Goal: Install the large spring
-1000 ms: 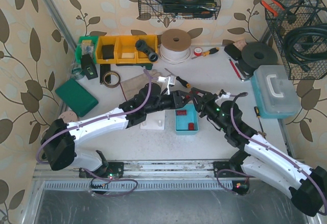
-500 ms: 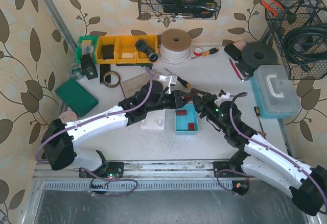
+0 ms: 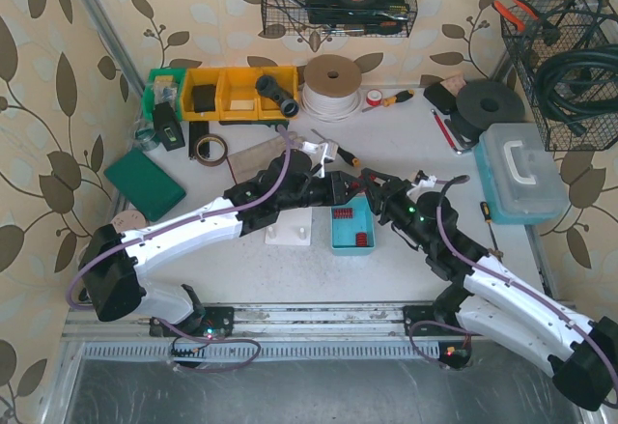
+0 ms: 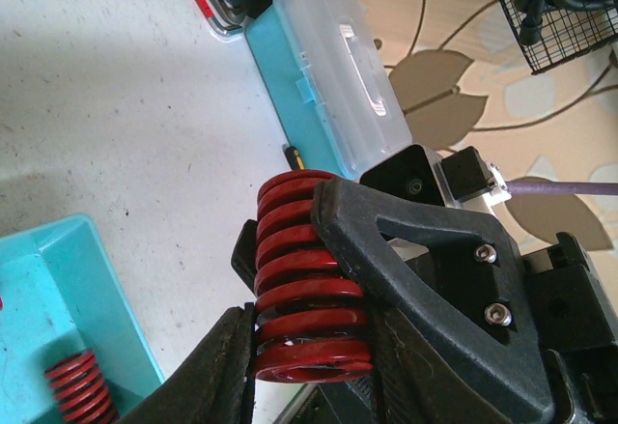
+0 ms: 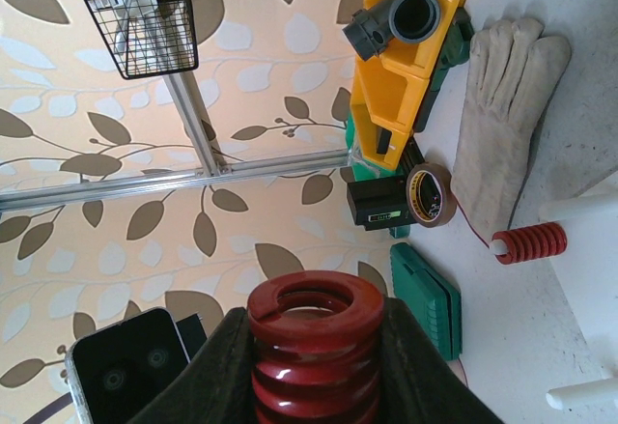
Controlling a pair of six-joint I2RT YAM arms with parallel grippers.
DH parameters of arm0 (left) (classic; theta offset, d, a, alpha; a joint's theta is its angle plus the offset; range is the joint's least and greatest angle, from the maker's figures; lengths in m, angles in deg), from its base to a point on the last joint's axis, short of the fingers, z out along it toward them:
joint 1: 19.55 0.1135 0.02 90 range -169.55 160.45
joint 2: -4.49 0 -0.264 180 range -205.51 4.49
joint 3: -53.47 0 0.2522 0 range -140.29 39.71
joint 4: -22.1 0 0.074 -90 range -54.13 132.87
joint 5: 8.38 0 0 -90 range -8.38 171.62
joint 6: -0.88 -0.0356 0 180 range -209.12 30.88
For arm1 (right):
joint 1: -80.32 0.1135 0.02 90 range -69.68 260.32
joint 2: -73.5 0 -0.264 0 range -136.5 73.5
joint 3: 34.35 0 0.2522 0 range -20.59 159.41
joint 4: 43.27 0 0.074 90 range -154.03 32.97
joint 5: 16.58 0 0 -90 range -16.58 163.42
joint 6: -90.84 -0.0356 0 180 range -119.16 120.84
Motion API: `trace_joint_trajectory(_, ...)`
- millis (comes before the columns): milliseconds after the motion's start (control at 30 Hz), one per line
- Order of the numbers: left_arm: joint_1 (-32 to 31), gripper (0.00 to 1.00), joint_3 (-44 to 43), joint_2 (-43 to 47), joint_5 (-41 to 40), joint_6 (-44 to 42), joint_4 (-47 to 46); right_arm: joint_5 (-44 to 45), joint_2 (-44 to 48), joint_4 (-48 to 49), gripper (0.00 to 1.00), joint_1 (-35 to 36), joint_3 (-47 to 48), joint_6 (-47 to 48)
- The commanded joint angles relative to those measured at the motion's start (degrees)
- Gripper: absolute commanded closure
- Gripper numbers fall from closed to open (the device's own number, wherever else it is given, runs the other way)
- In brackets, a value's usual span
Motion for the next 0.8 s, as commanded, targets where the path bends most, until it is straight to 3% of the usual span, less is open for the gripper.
trace_joint_trajectory(0, -0.53, 1.00, -2.12, -0.17, -3.22, -1.95, 0.64, -2.77, 0.93, -0.37, 1.00, 0.94, 1.26, 2.44)
trace_joint_trajectory(433, -0.53, 1.00, -2.16, -0.68, -3.98, -2.93, 2.10, -3.25, 0.06, -2.42, 0.98, 0.24, 1.12, 2.86)
trace_joint_trajectory(500, -0.53, 1.00, -2.20, -0.46, -4.82, -3.20, 3.04, -3.11, 0.12, -2.91, 0.87, 0.07, 1.26, 3.72)
trace_joint_trajectory(567, -0.52, 1.00, -1.92, -0.22, -5.58, -3.23, 3.72, -2.93, 0.29, -4.47, 0.66, -0.13, 1.55, 4.27)
trace_joint_trajectory(633, -0.53, 1.00, -1.41, -0.07, -5.90, -3.05, 3.84, -2.90, 0.43, -5.07, 0.40, -0.37, 1.58, 5.19)
trace_joint_trajectory(667, -0.53, 1.00, -1.29, 0.00, -6.02, -3.05, 3.90, -2.92, 0.34, -5.25, 0.32, -0.46, 1.71, 5.78)
trace_joint_trajectory(767, -0.45, 1.00, -1.21, 0.24, -7.03, -3.05, 5.33, -3.86, -0.46, -7.74, 0.22, -1.23, 2.67, 7.48)
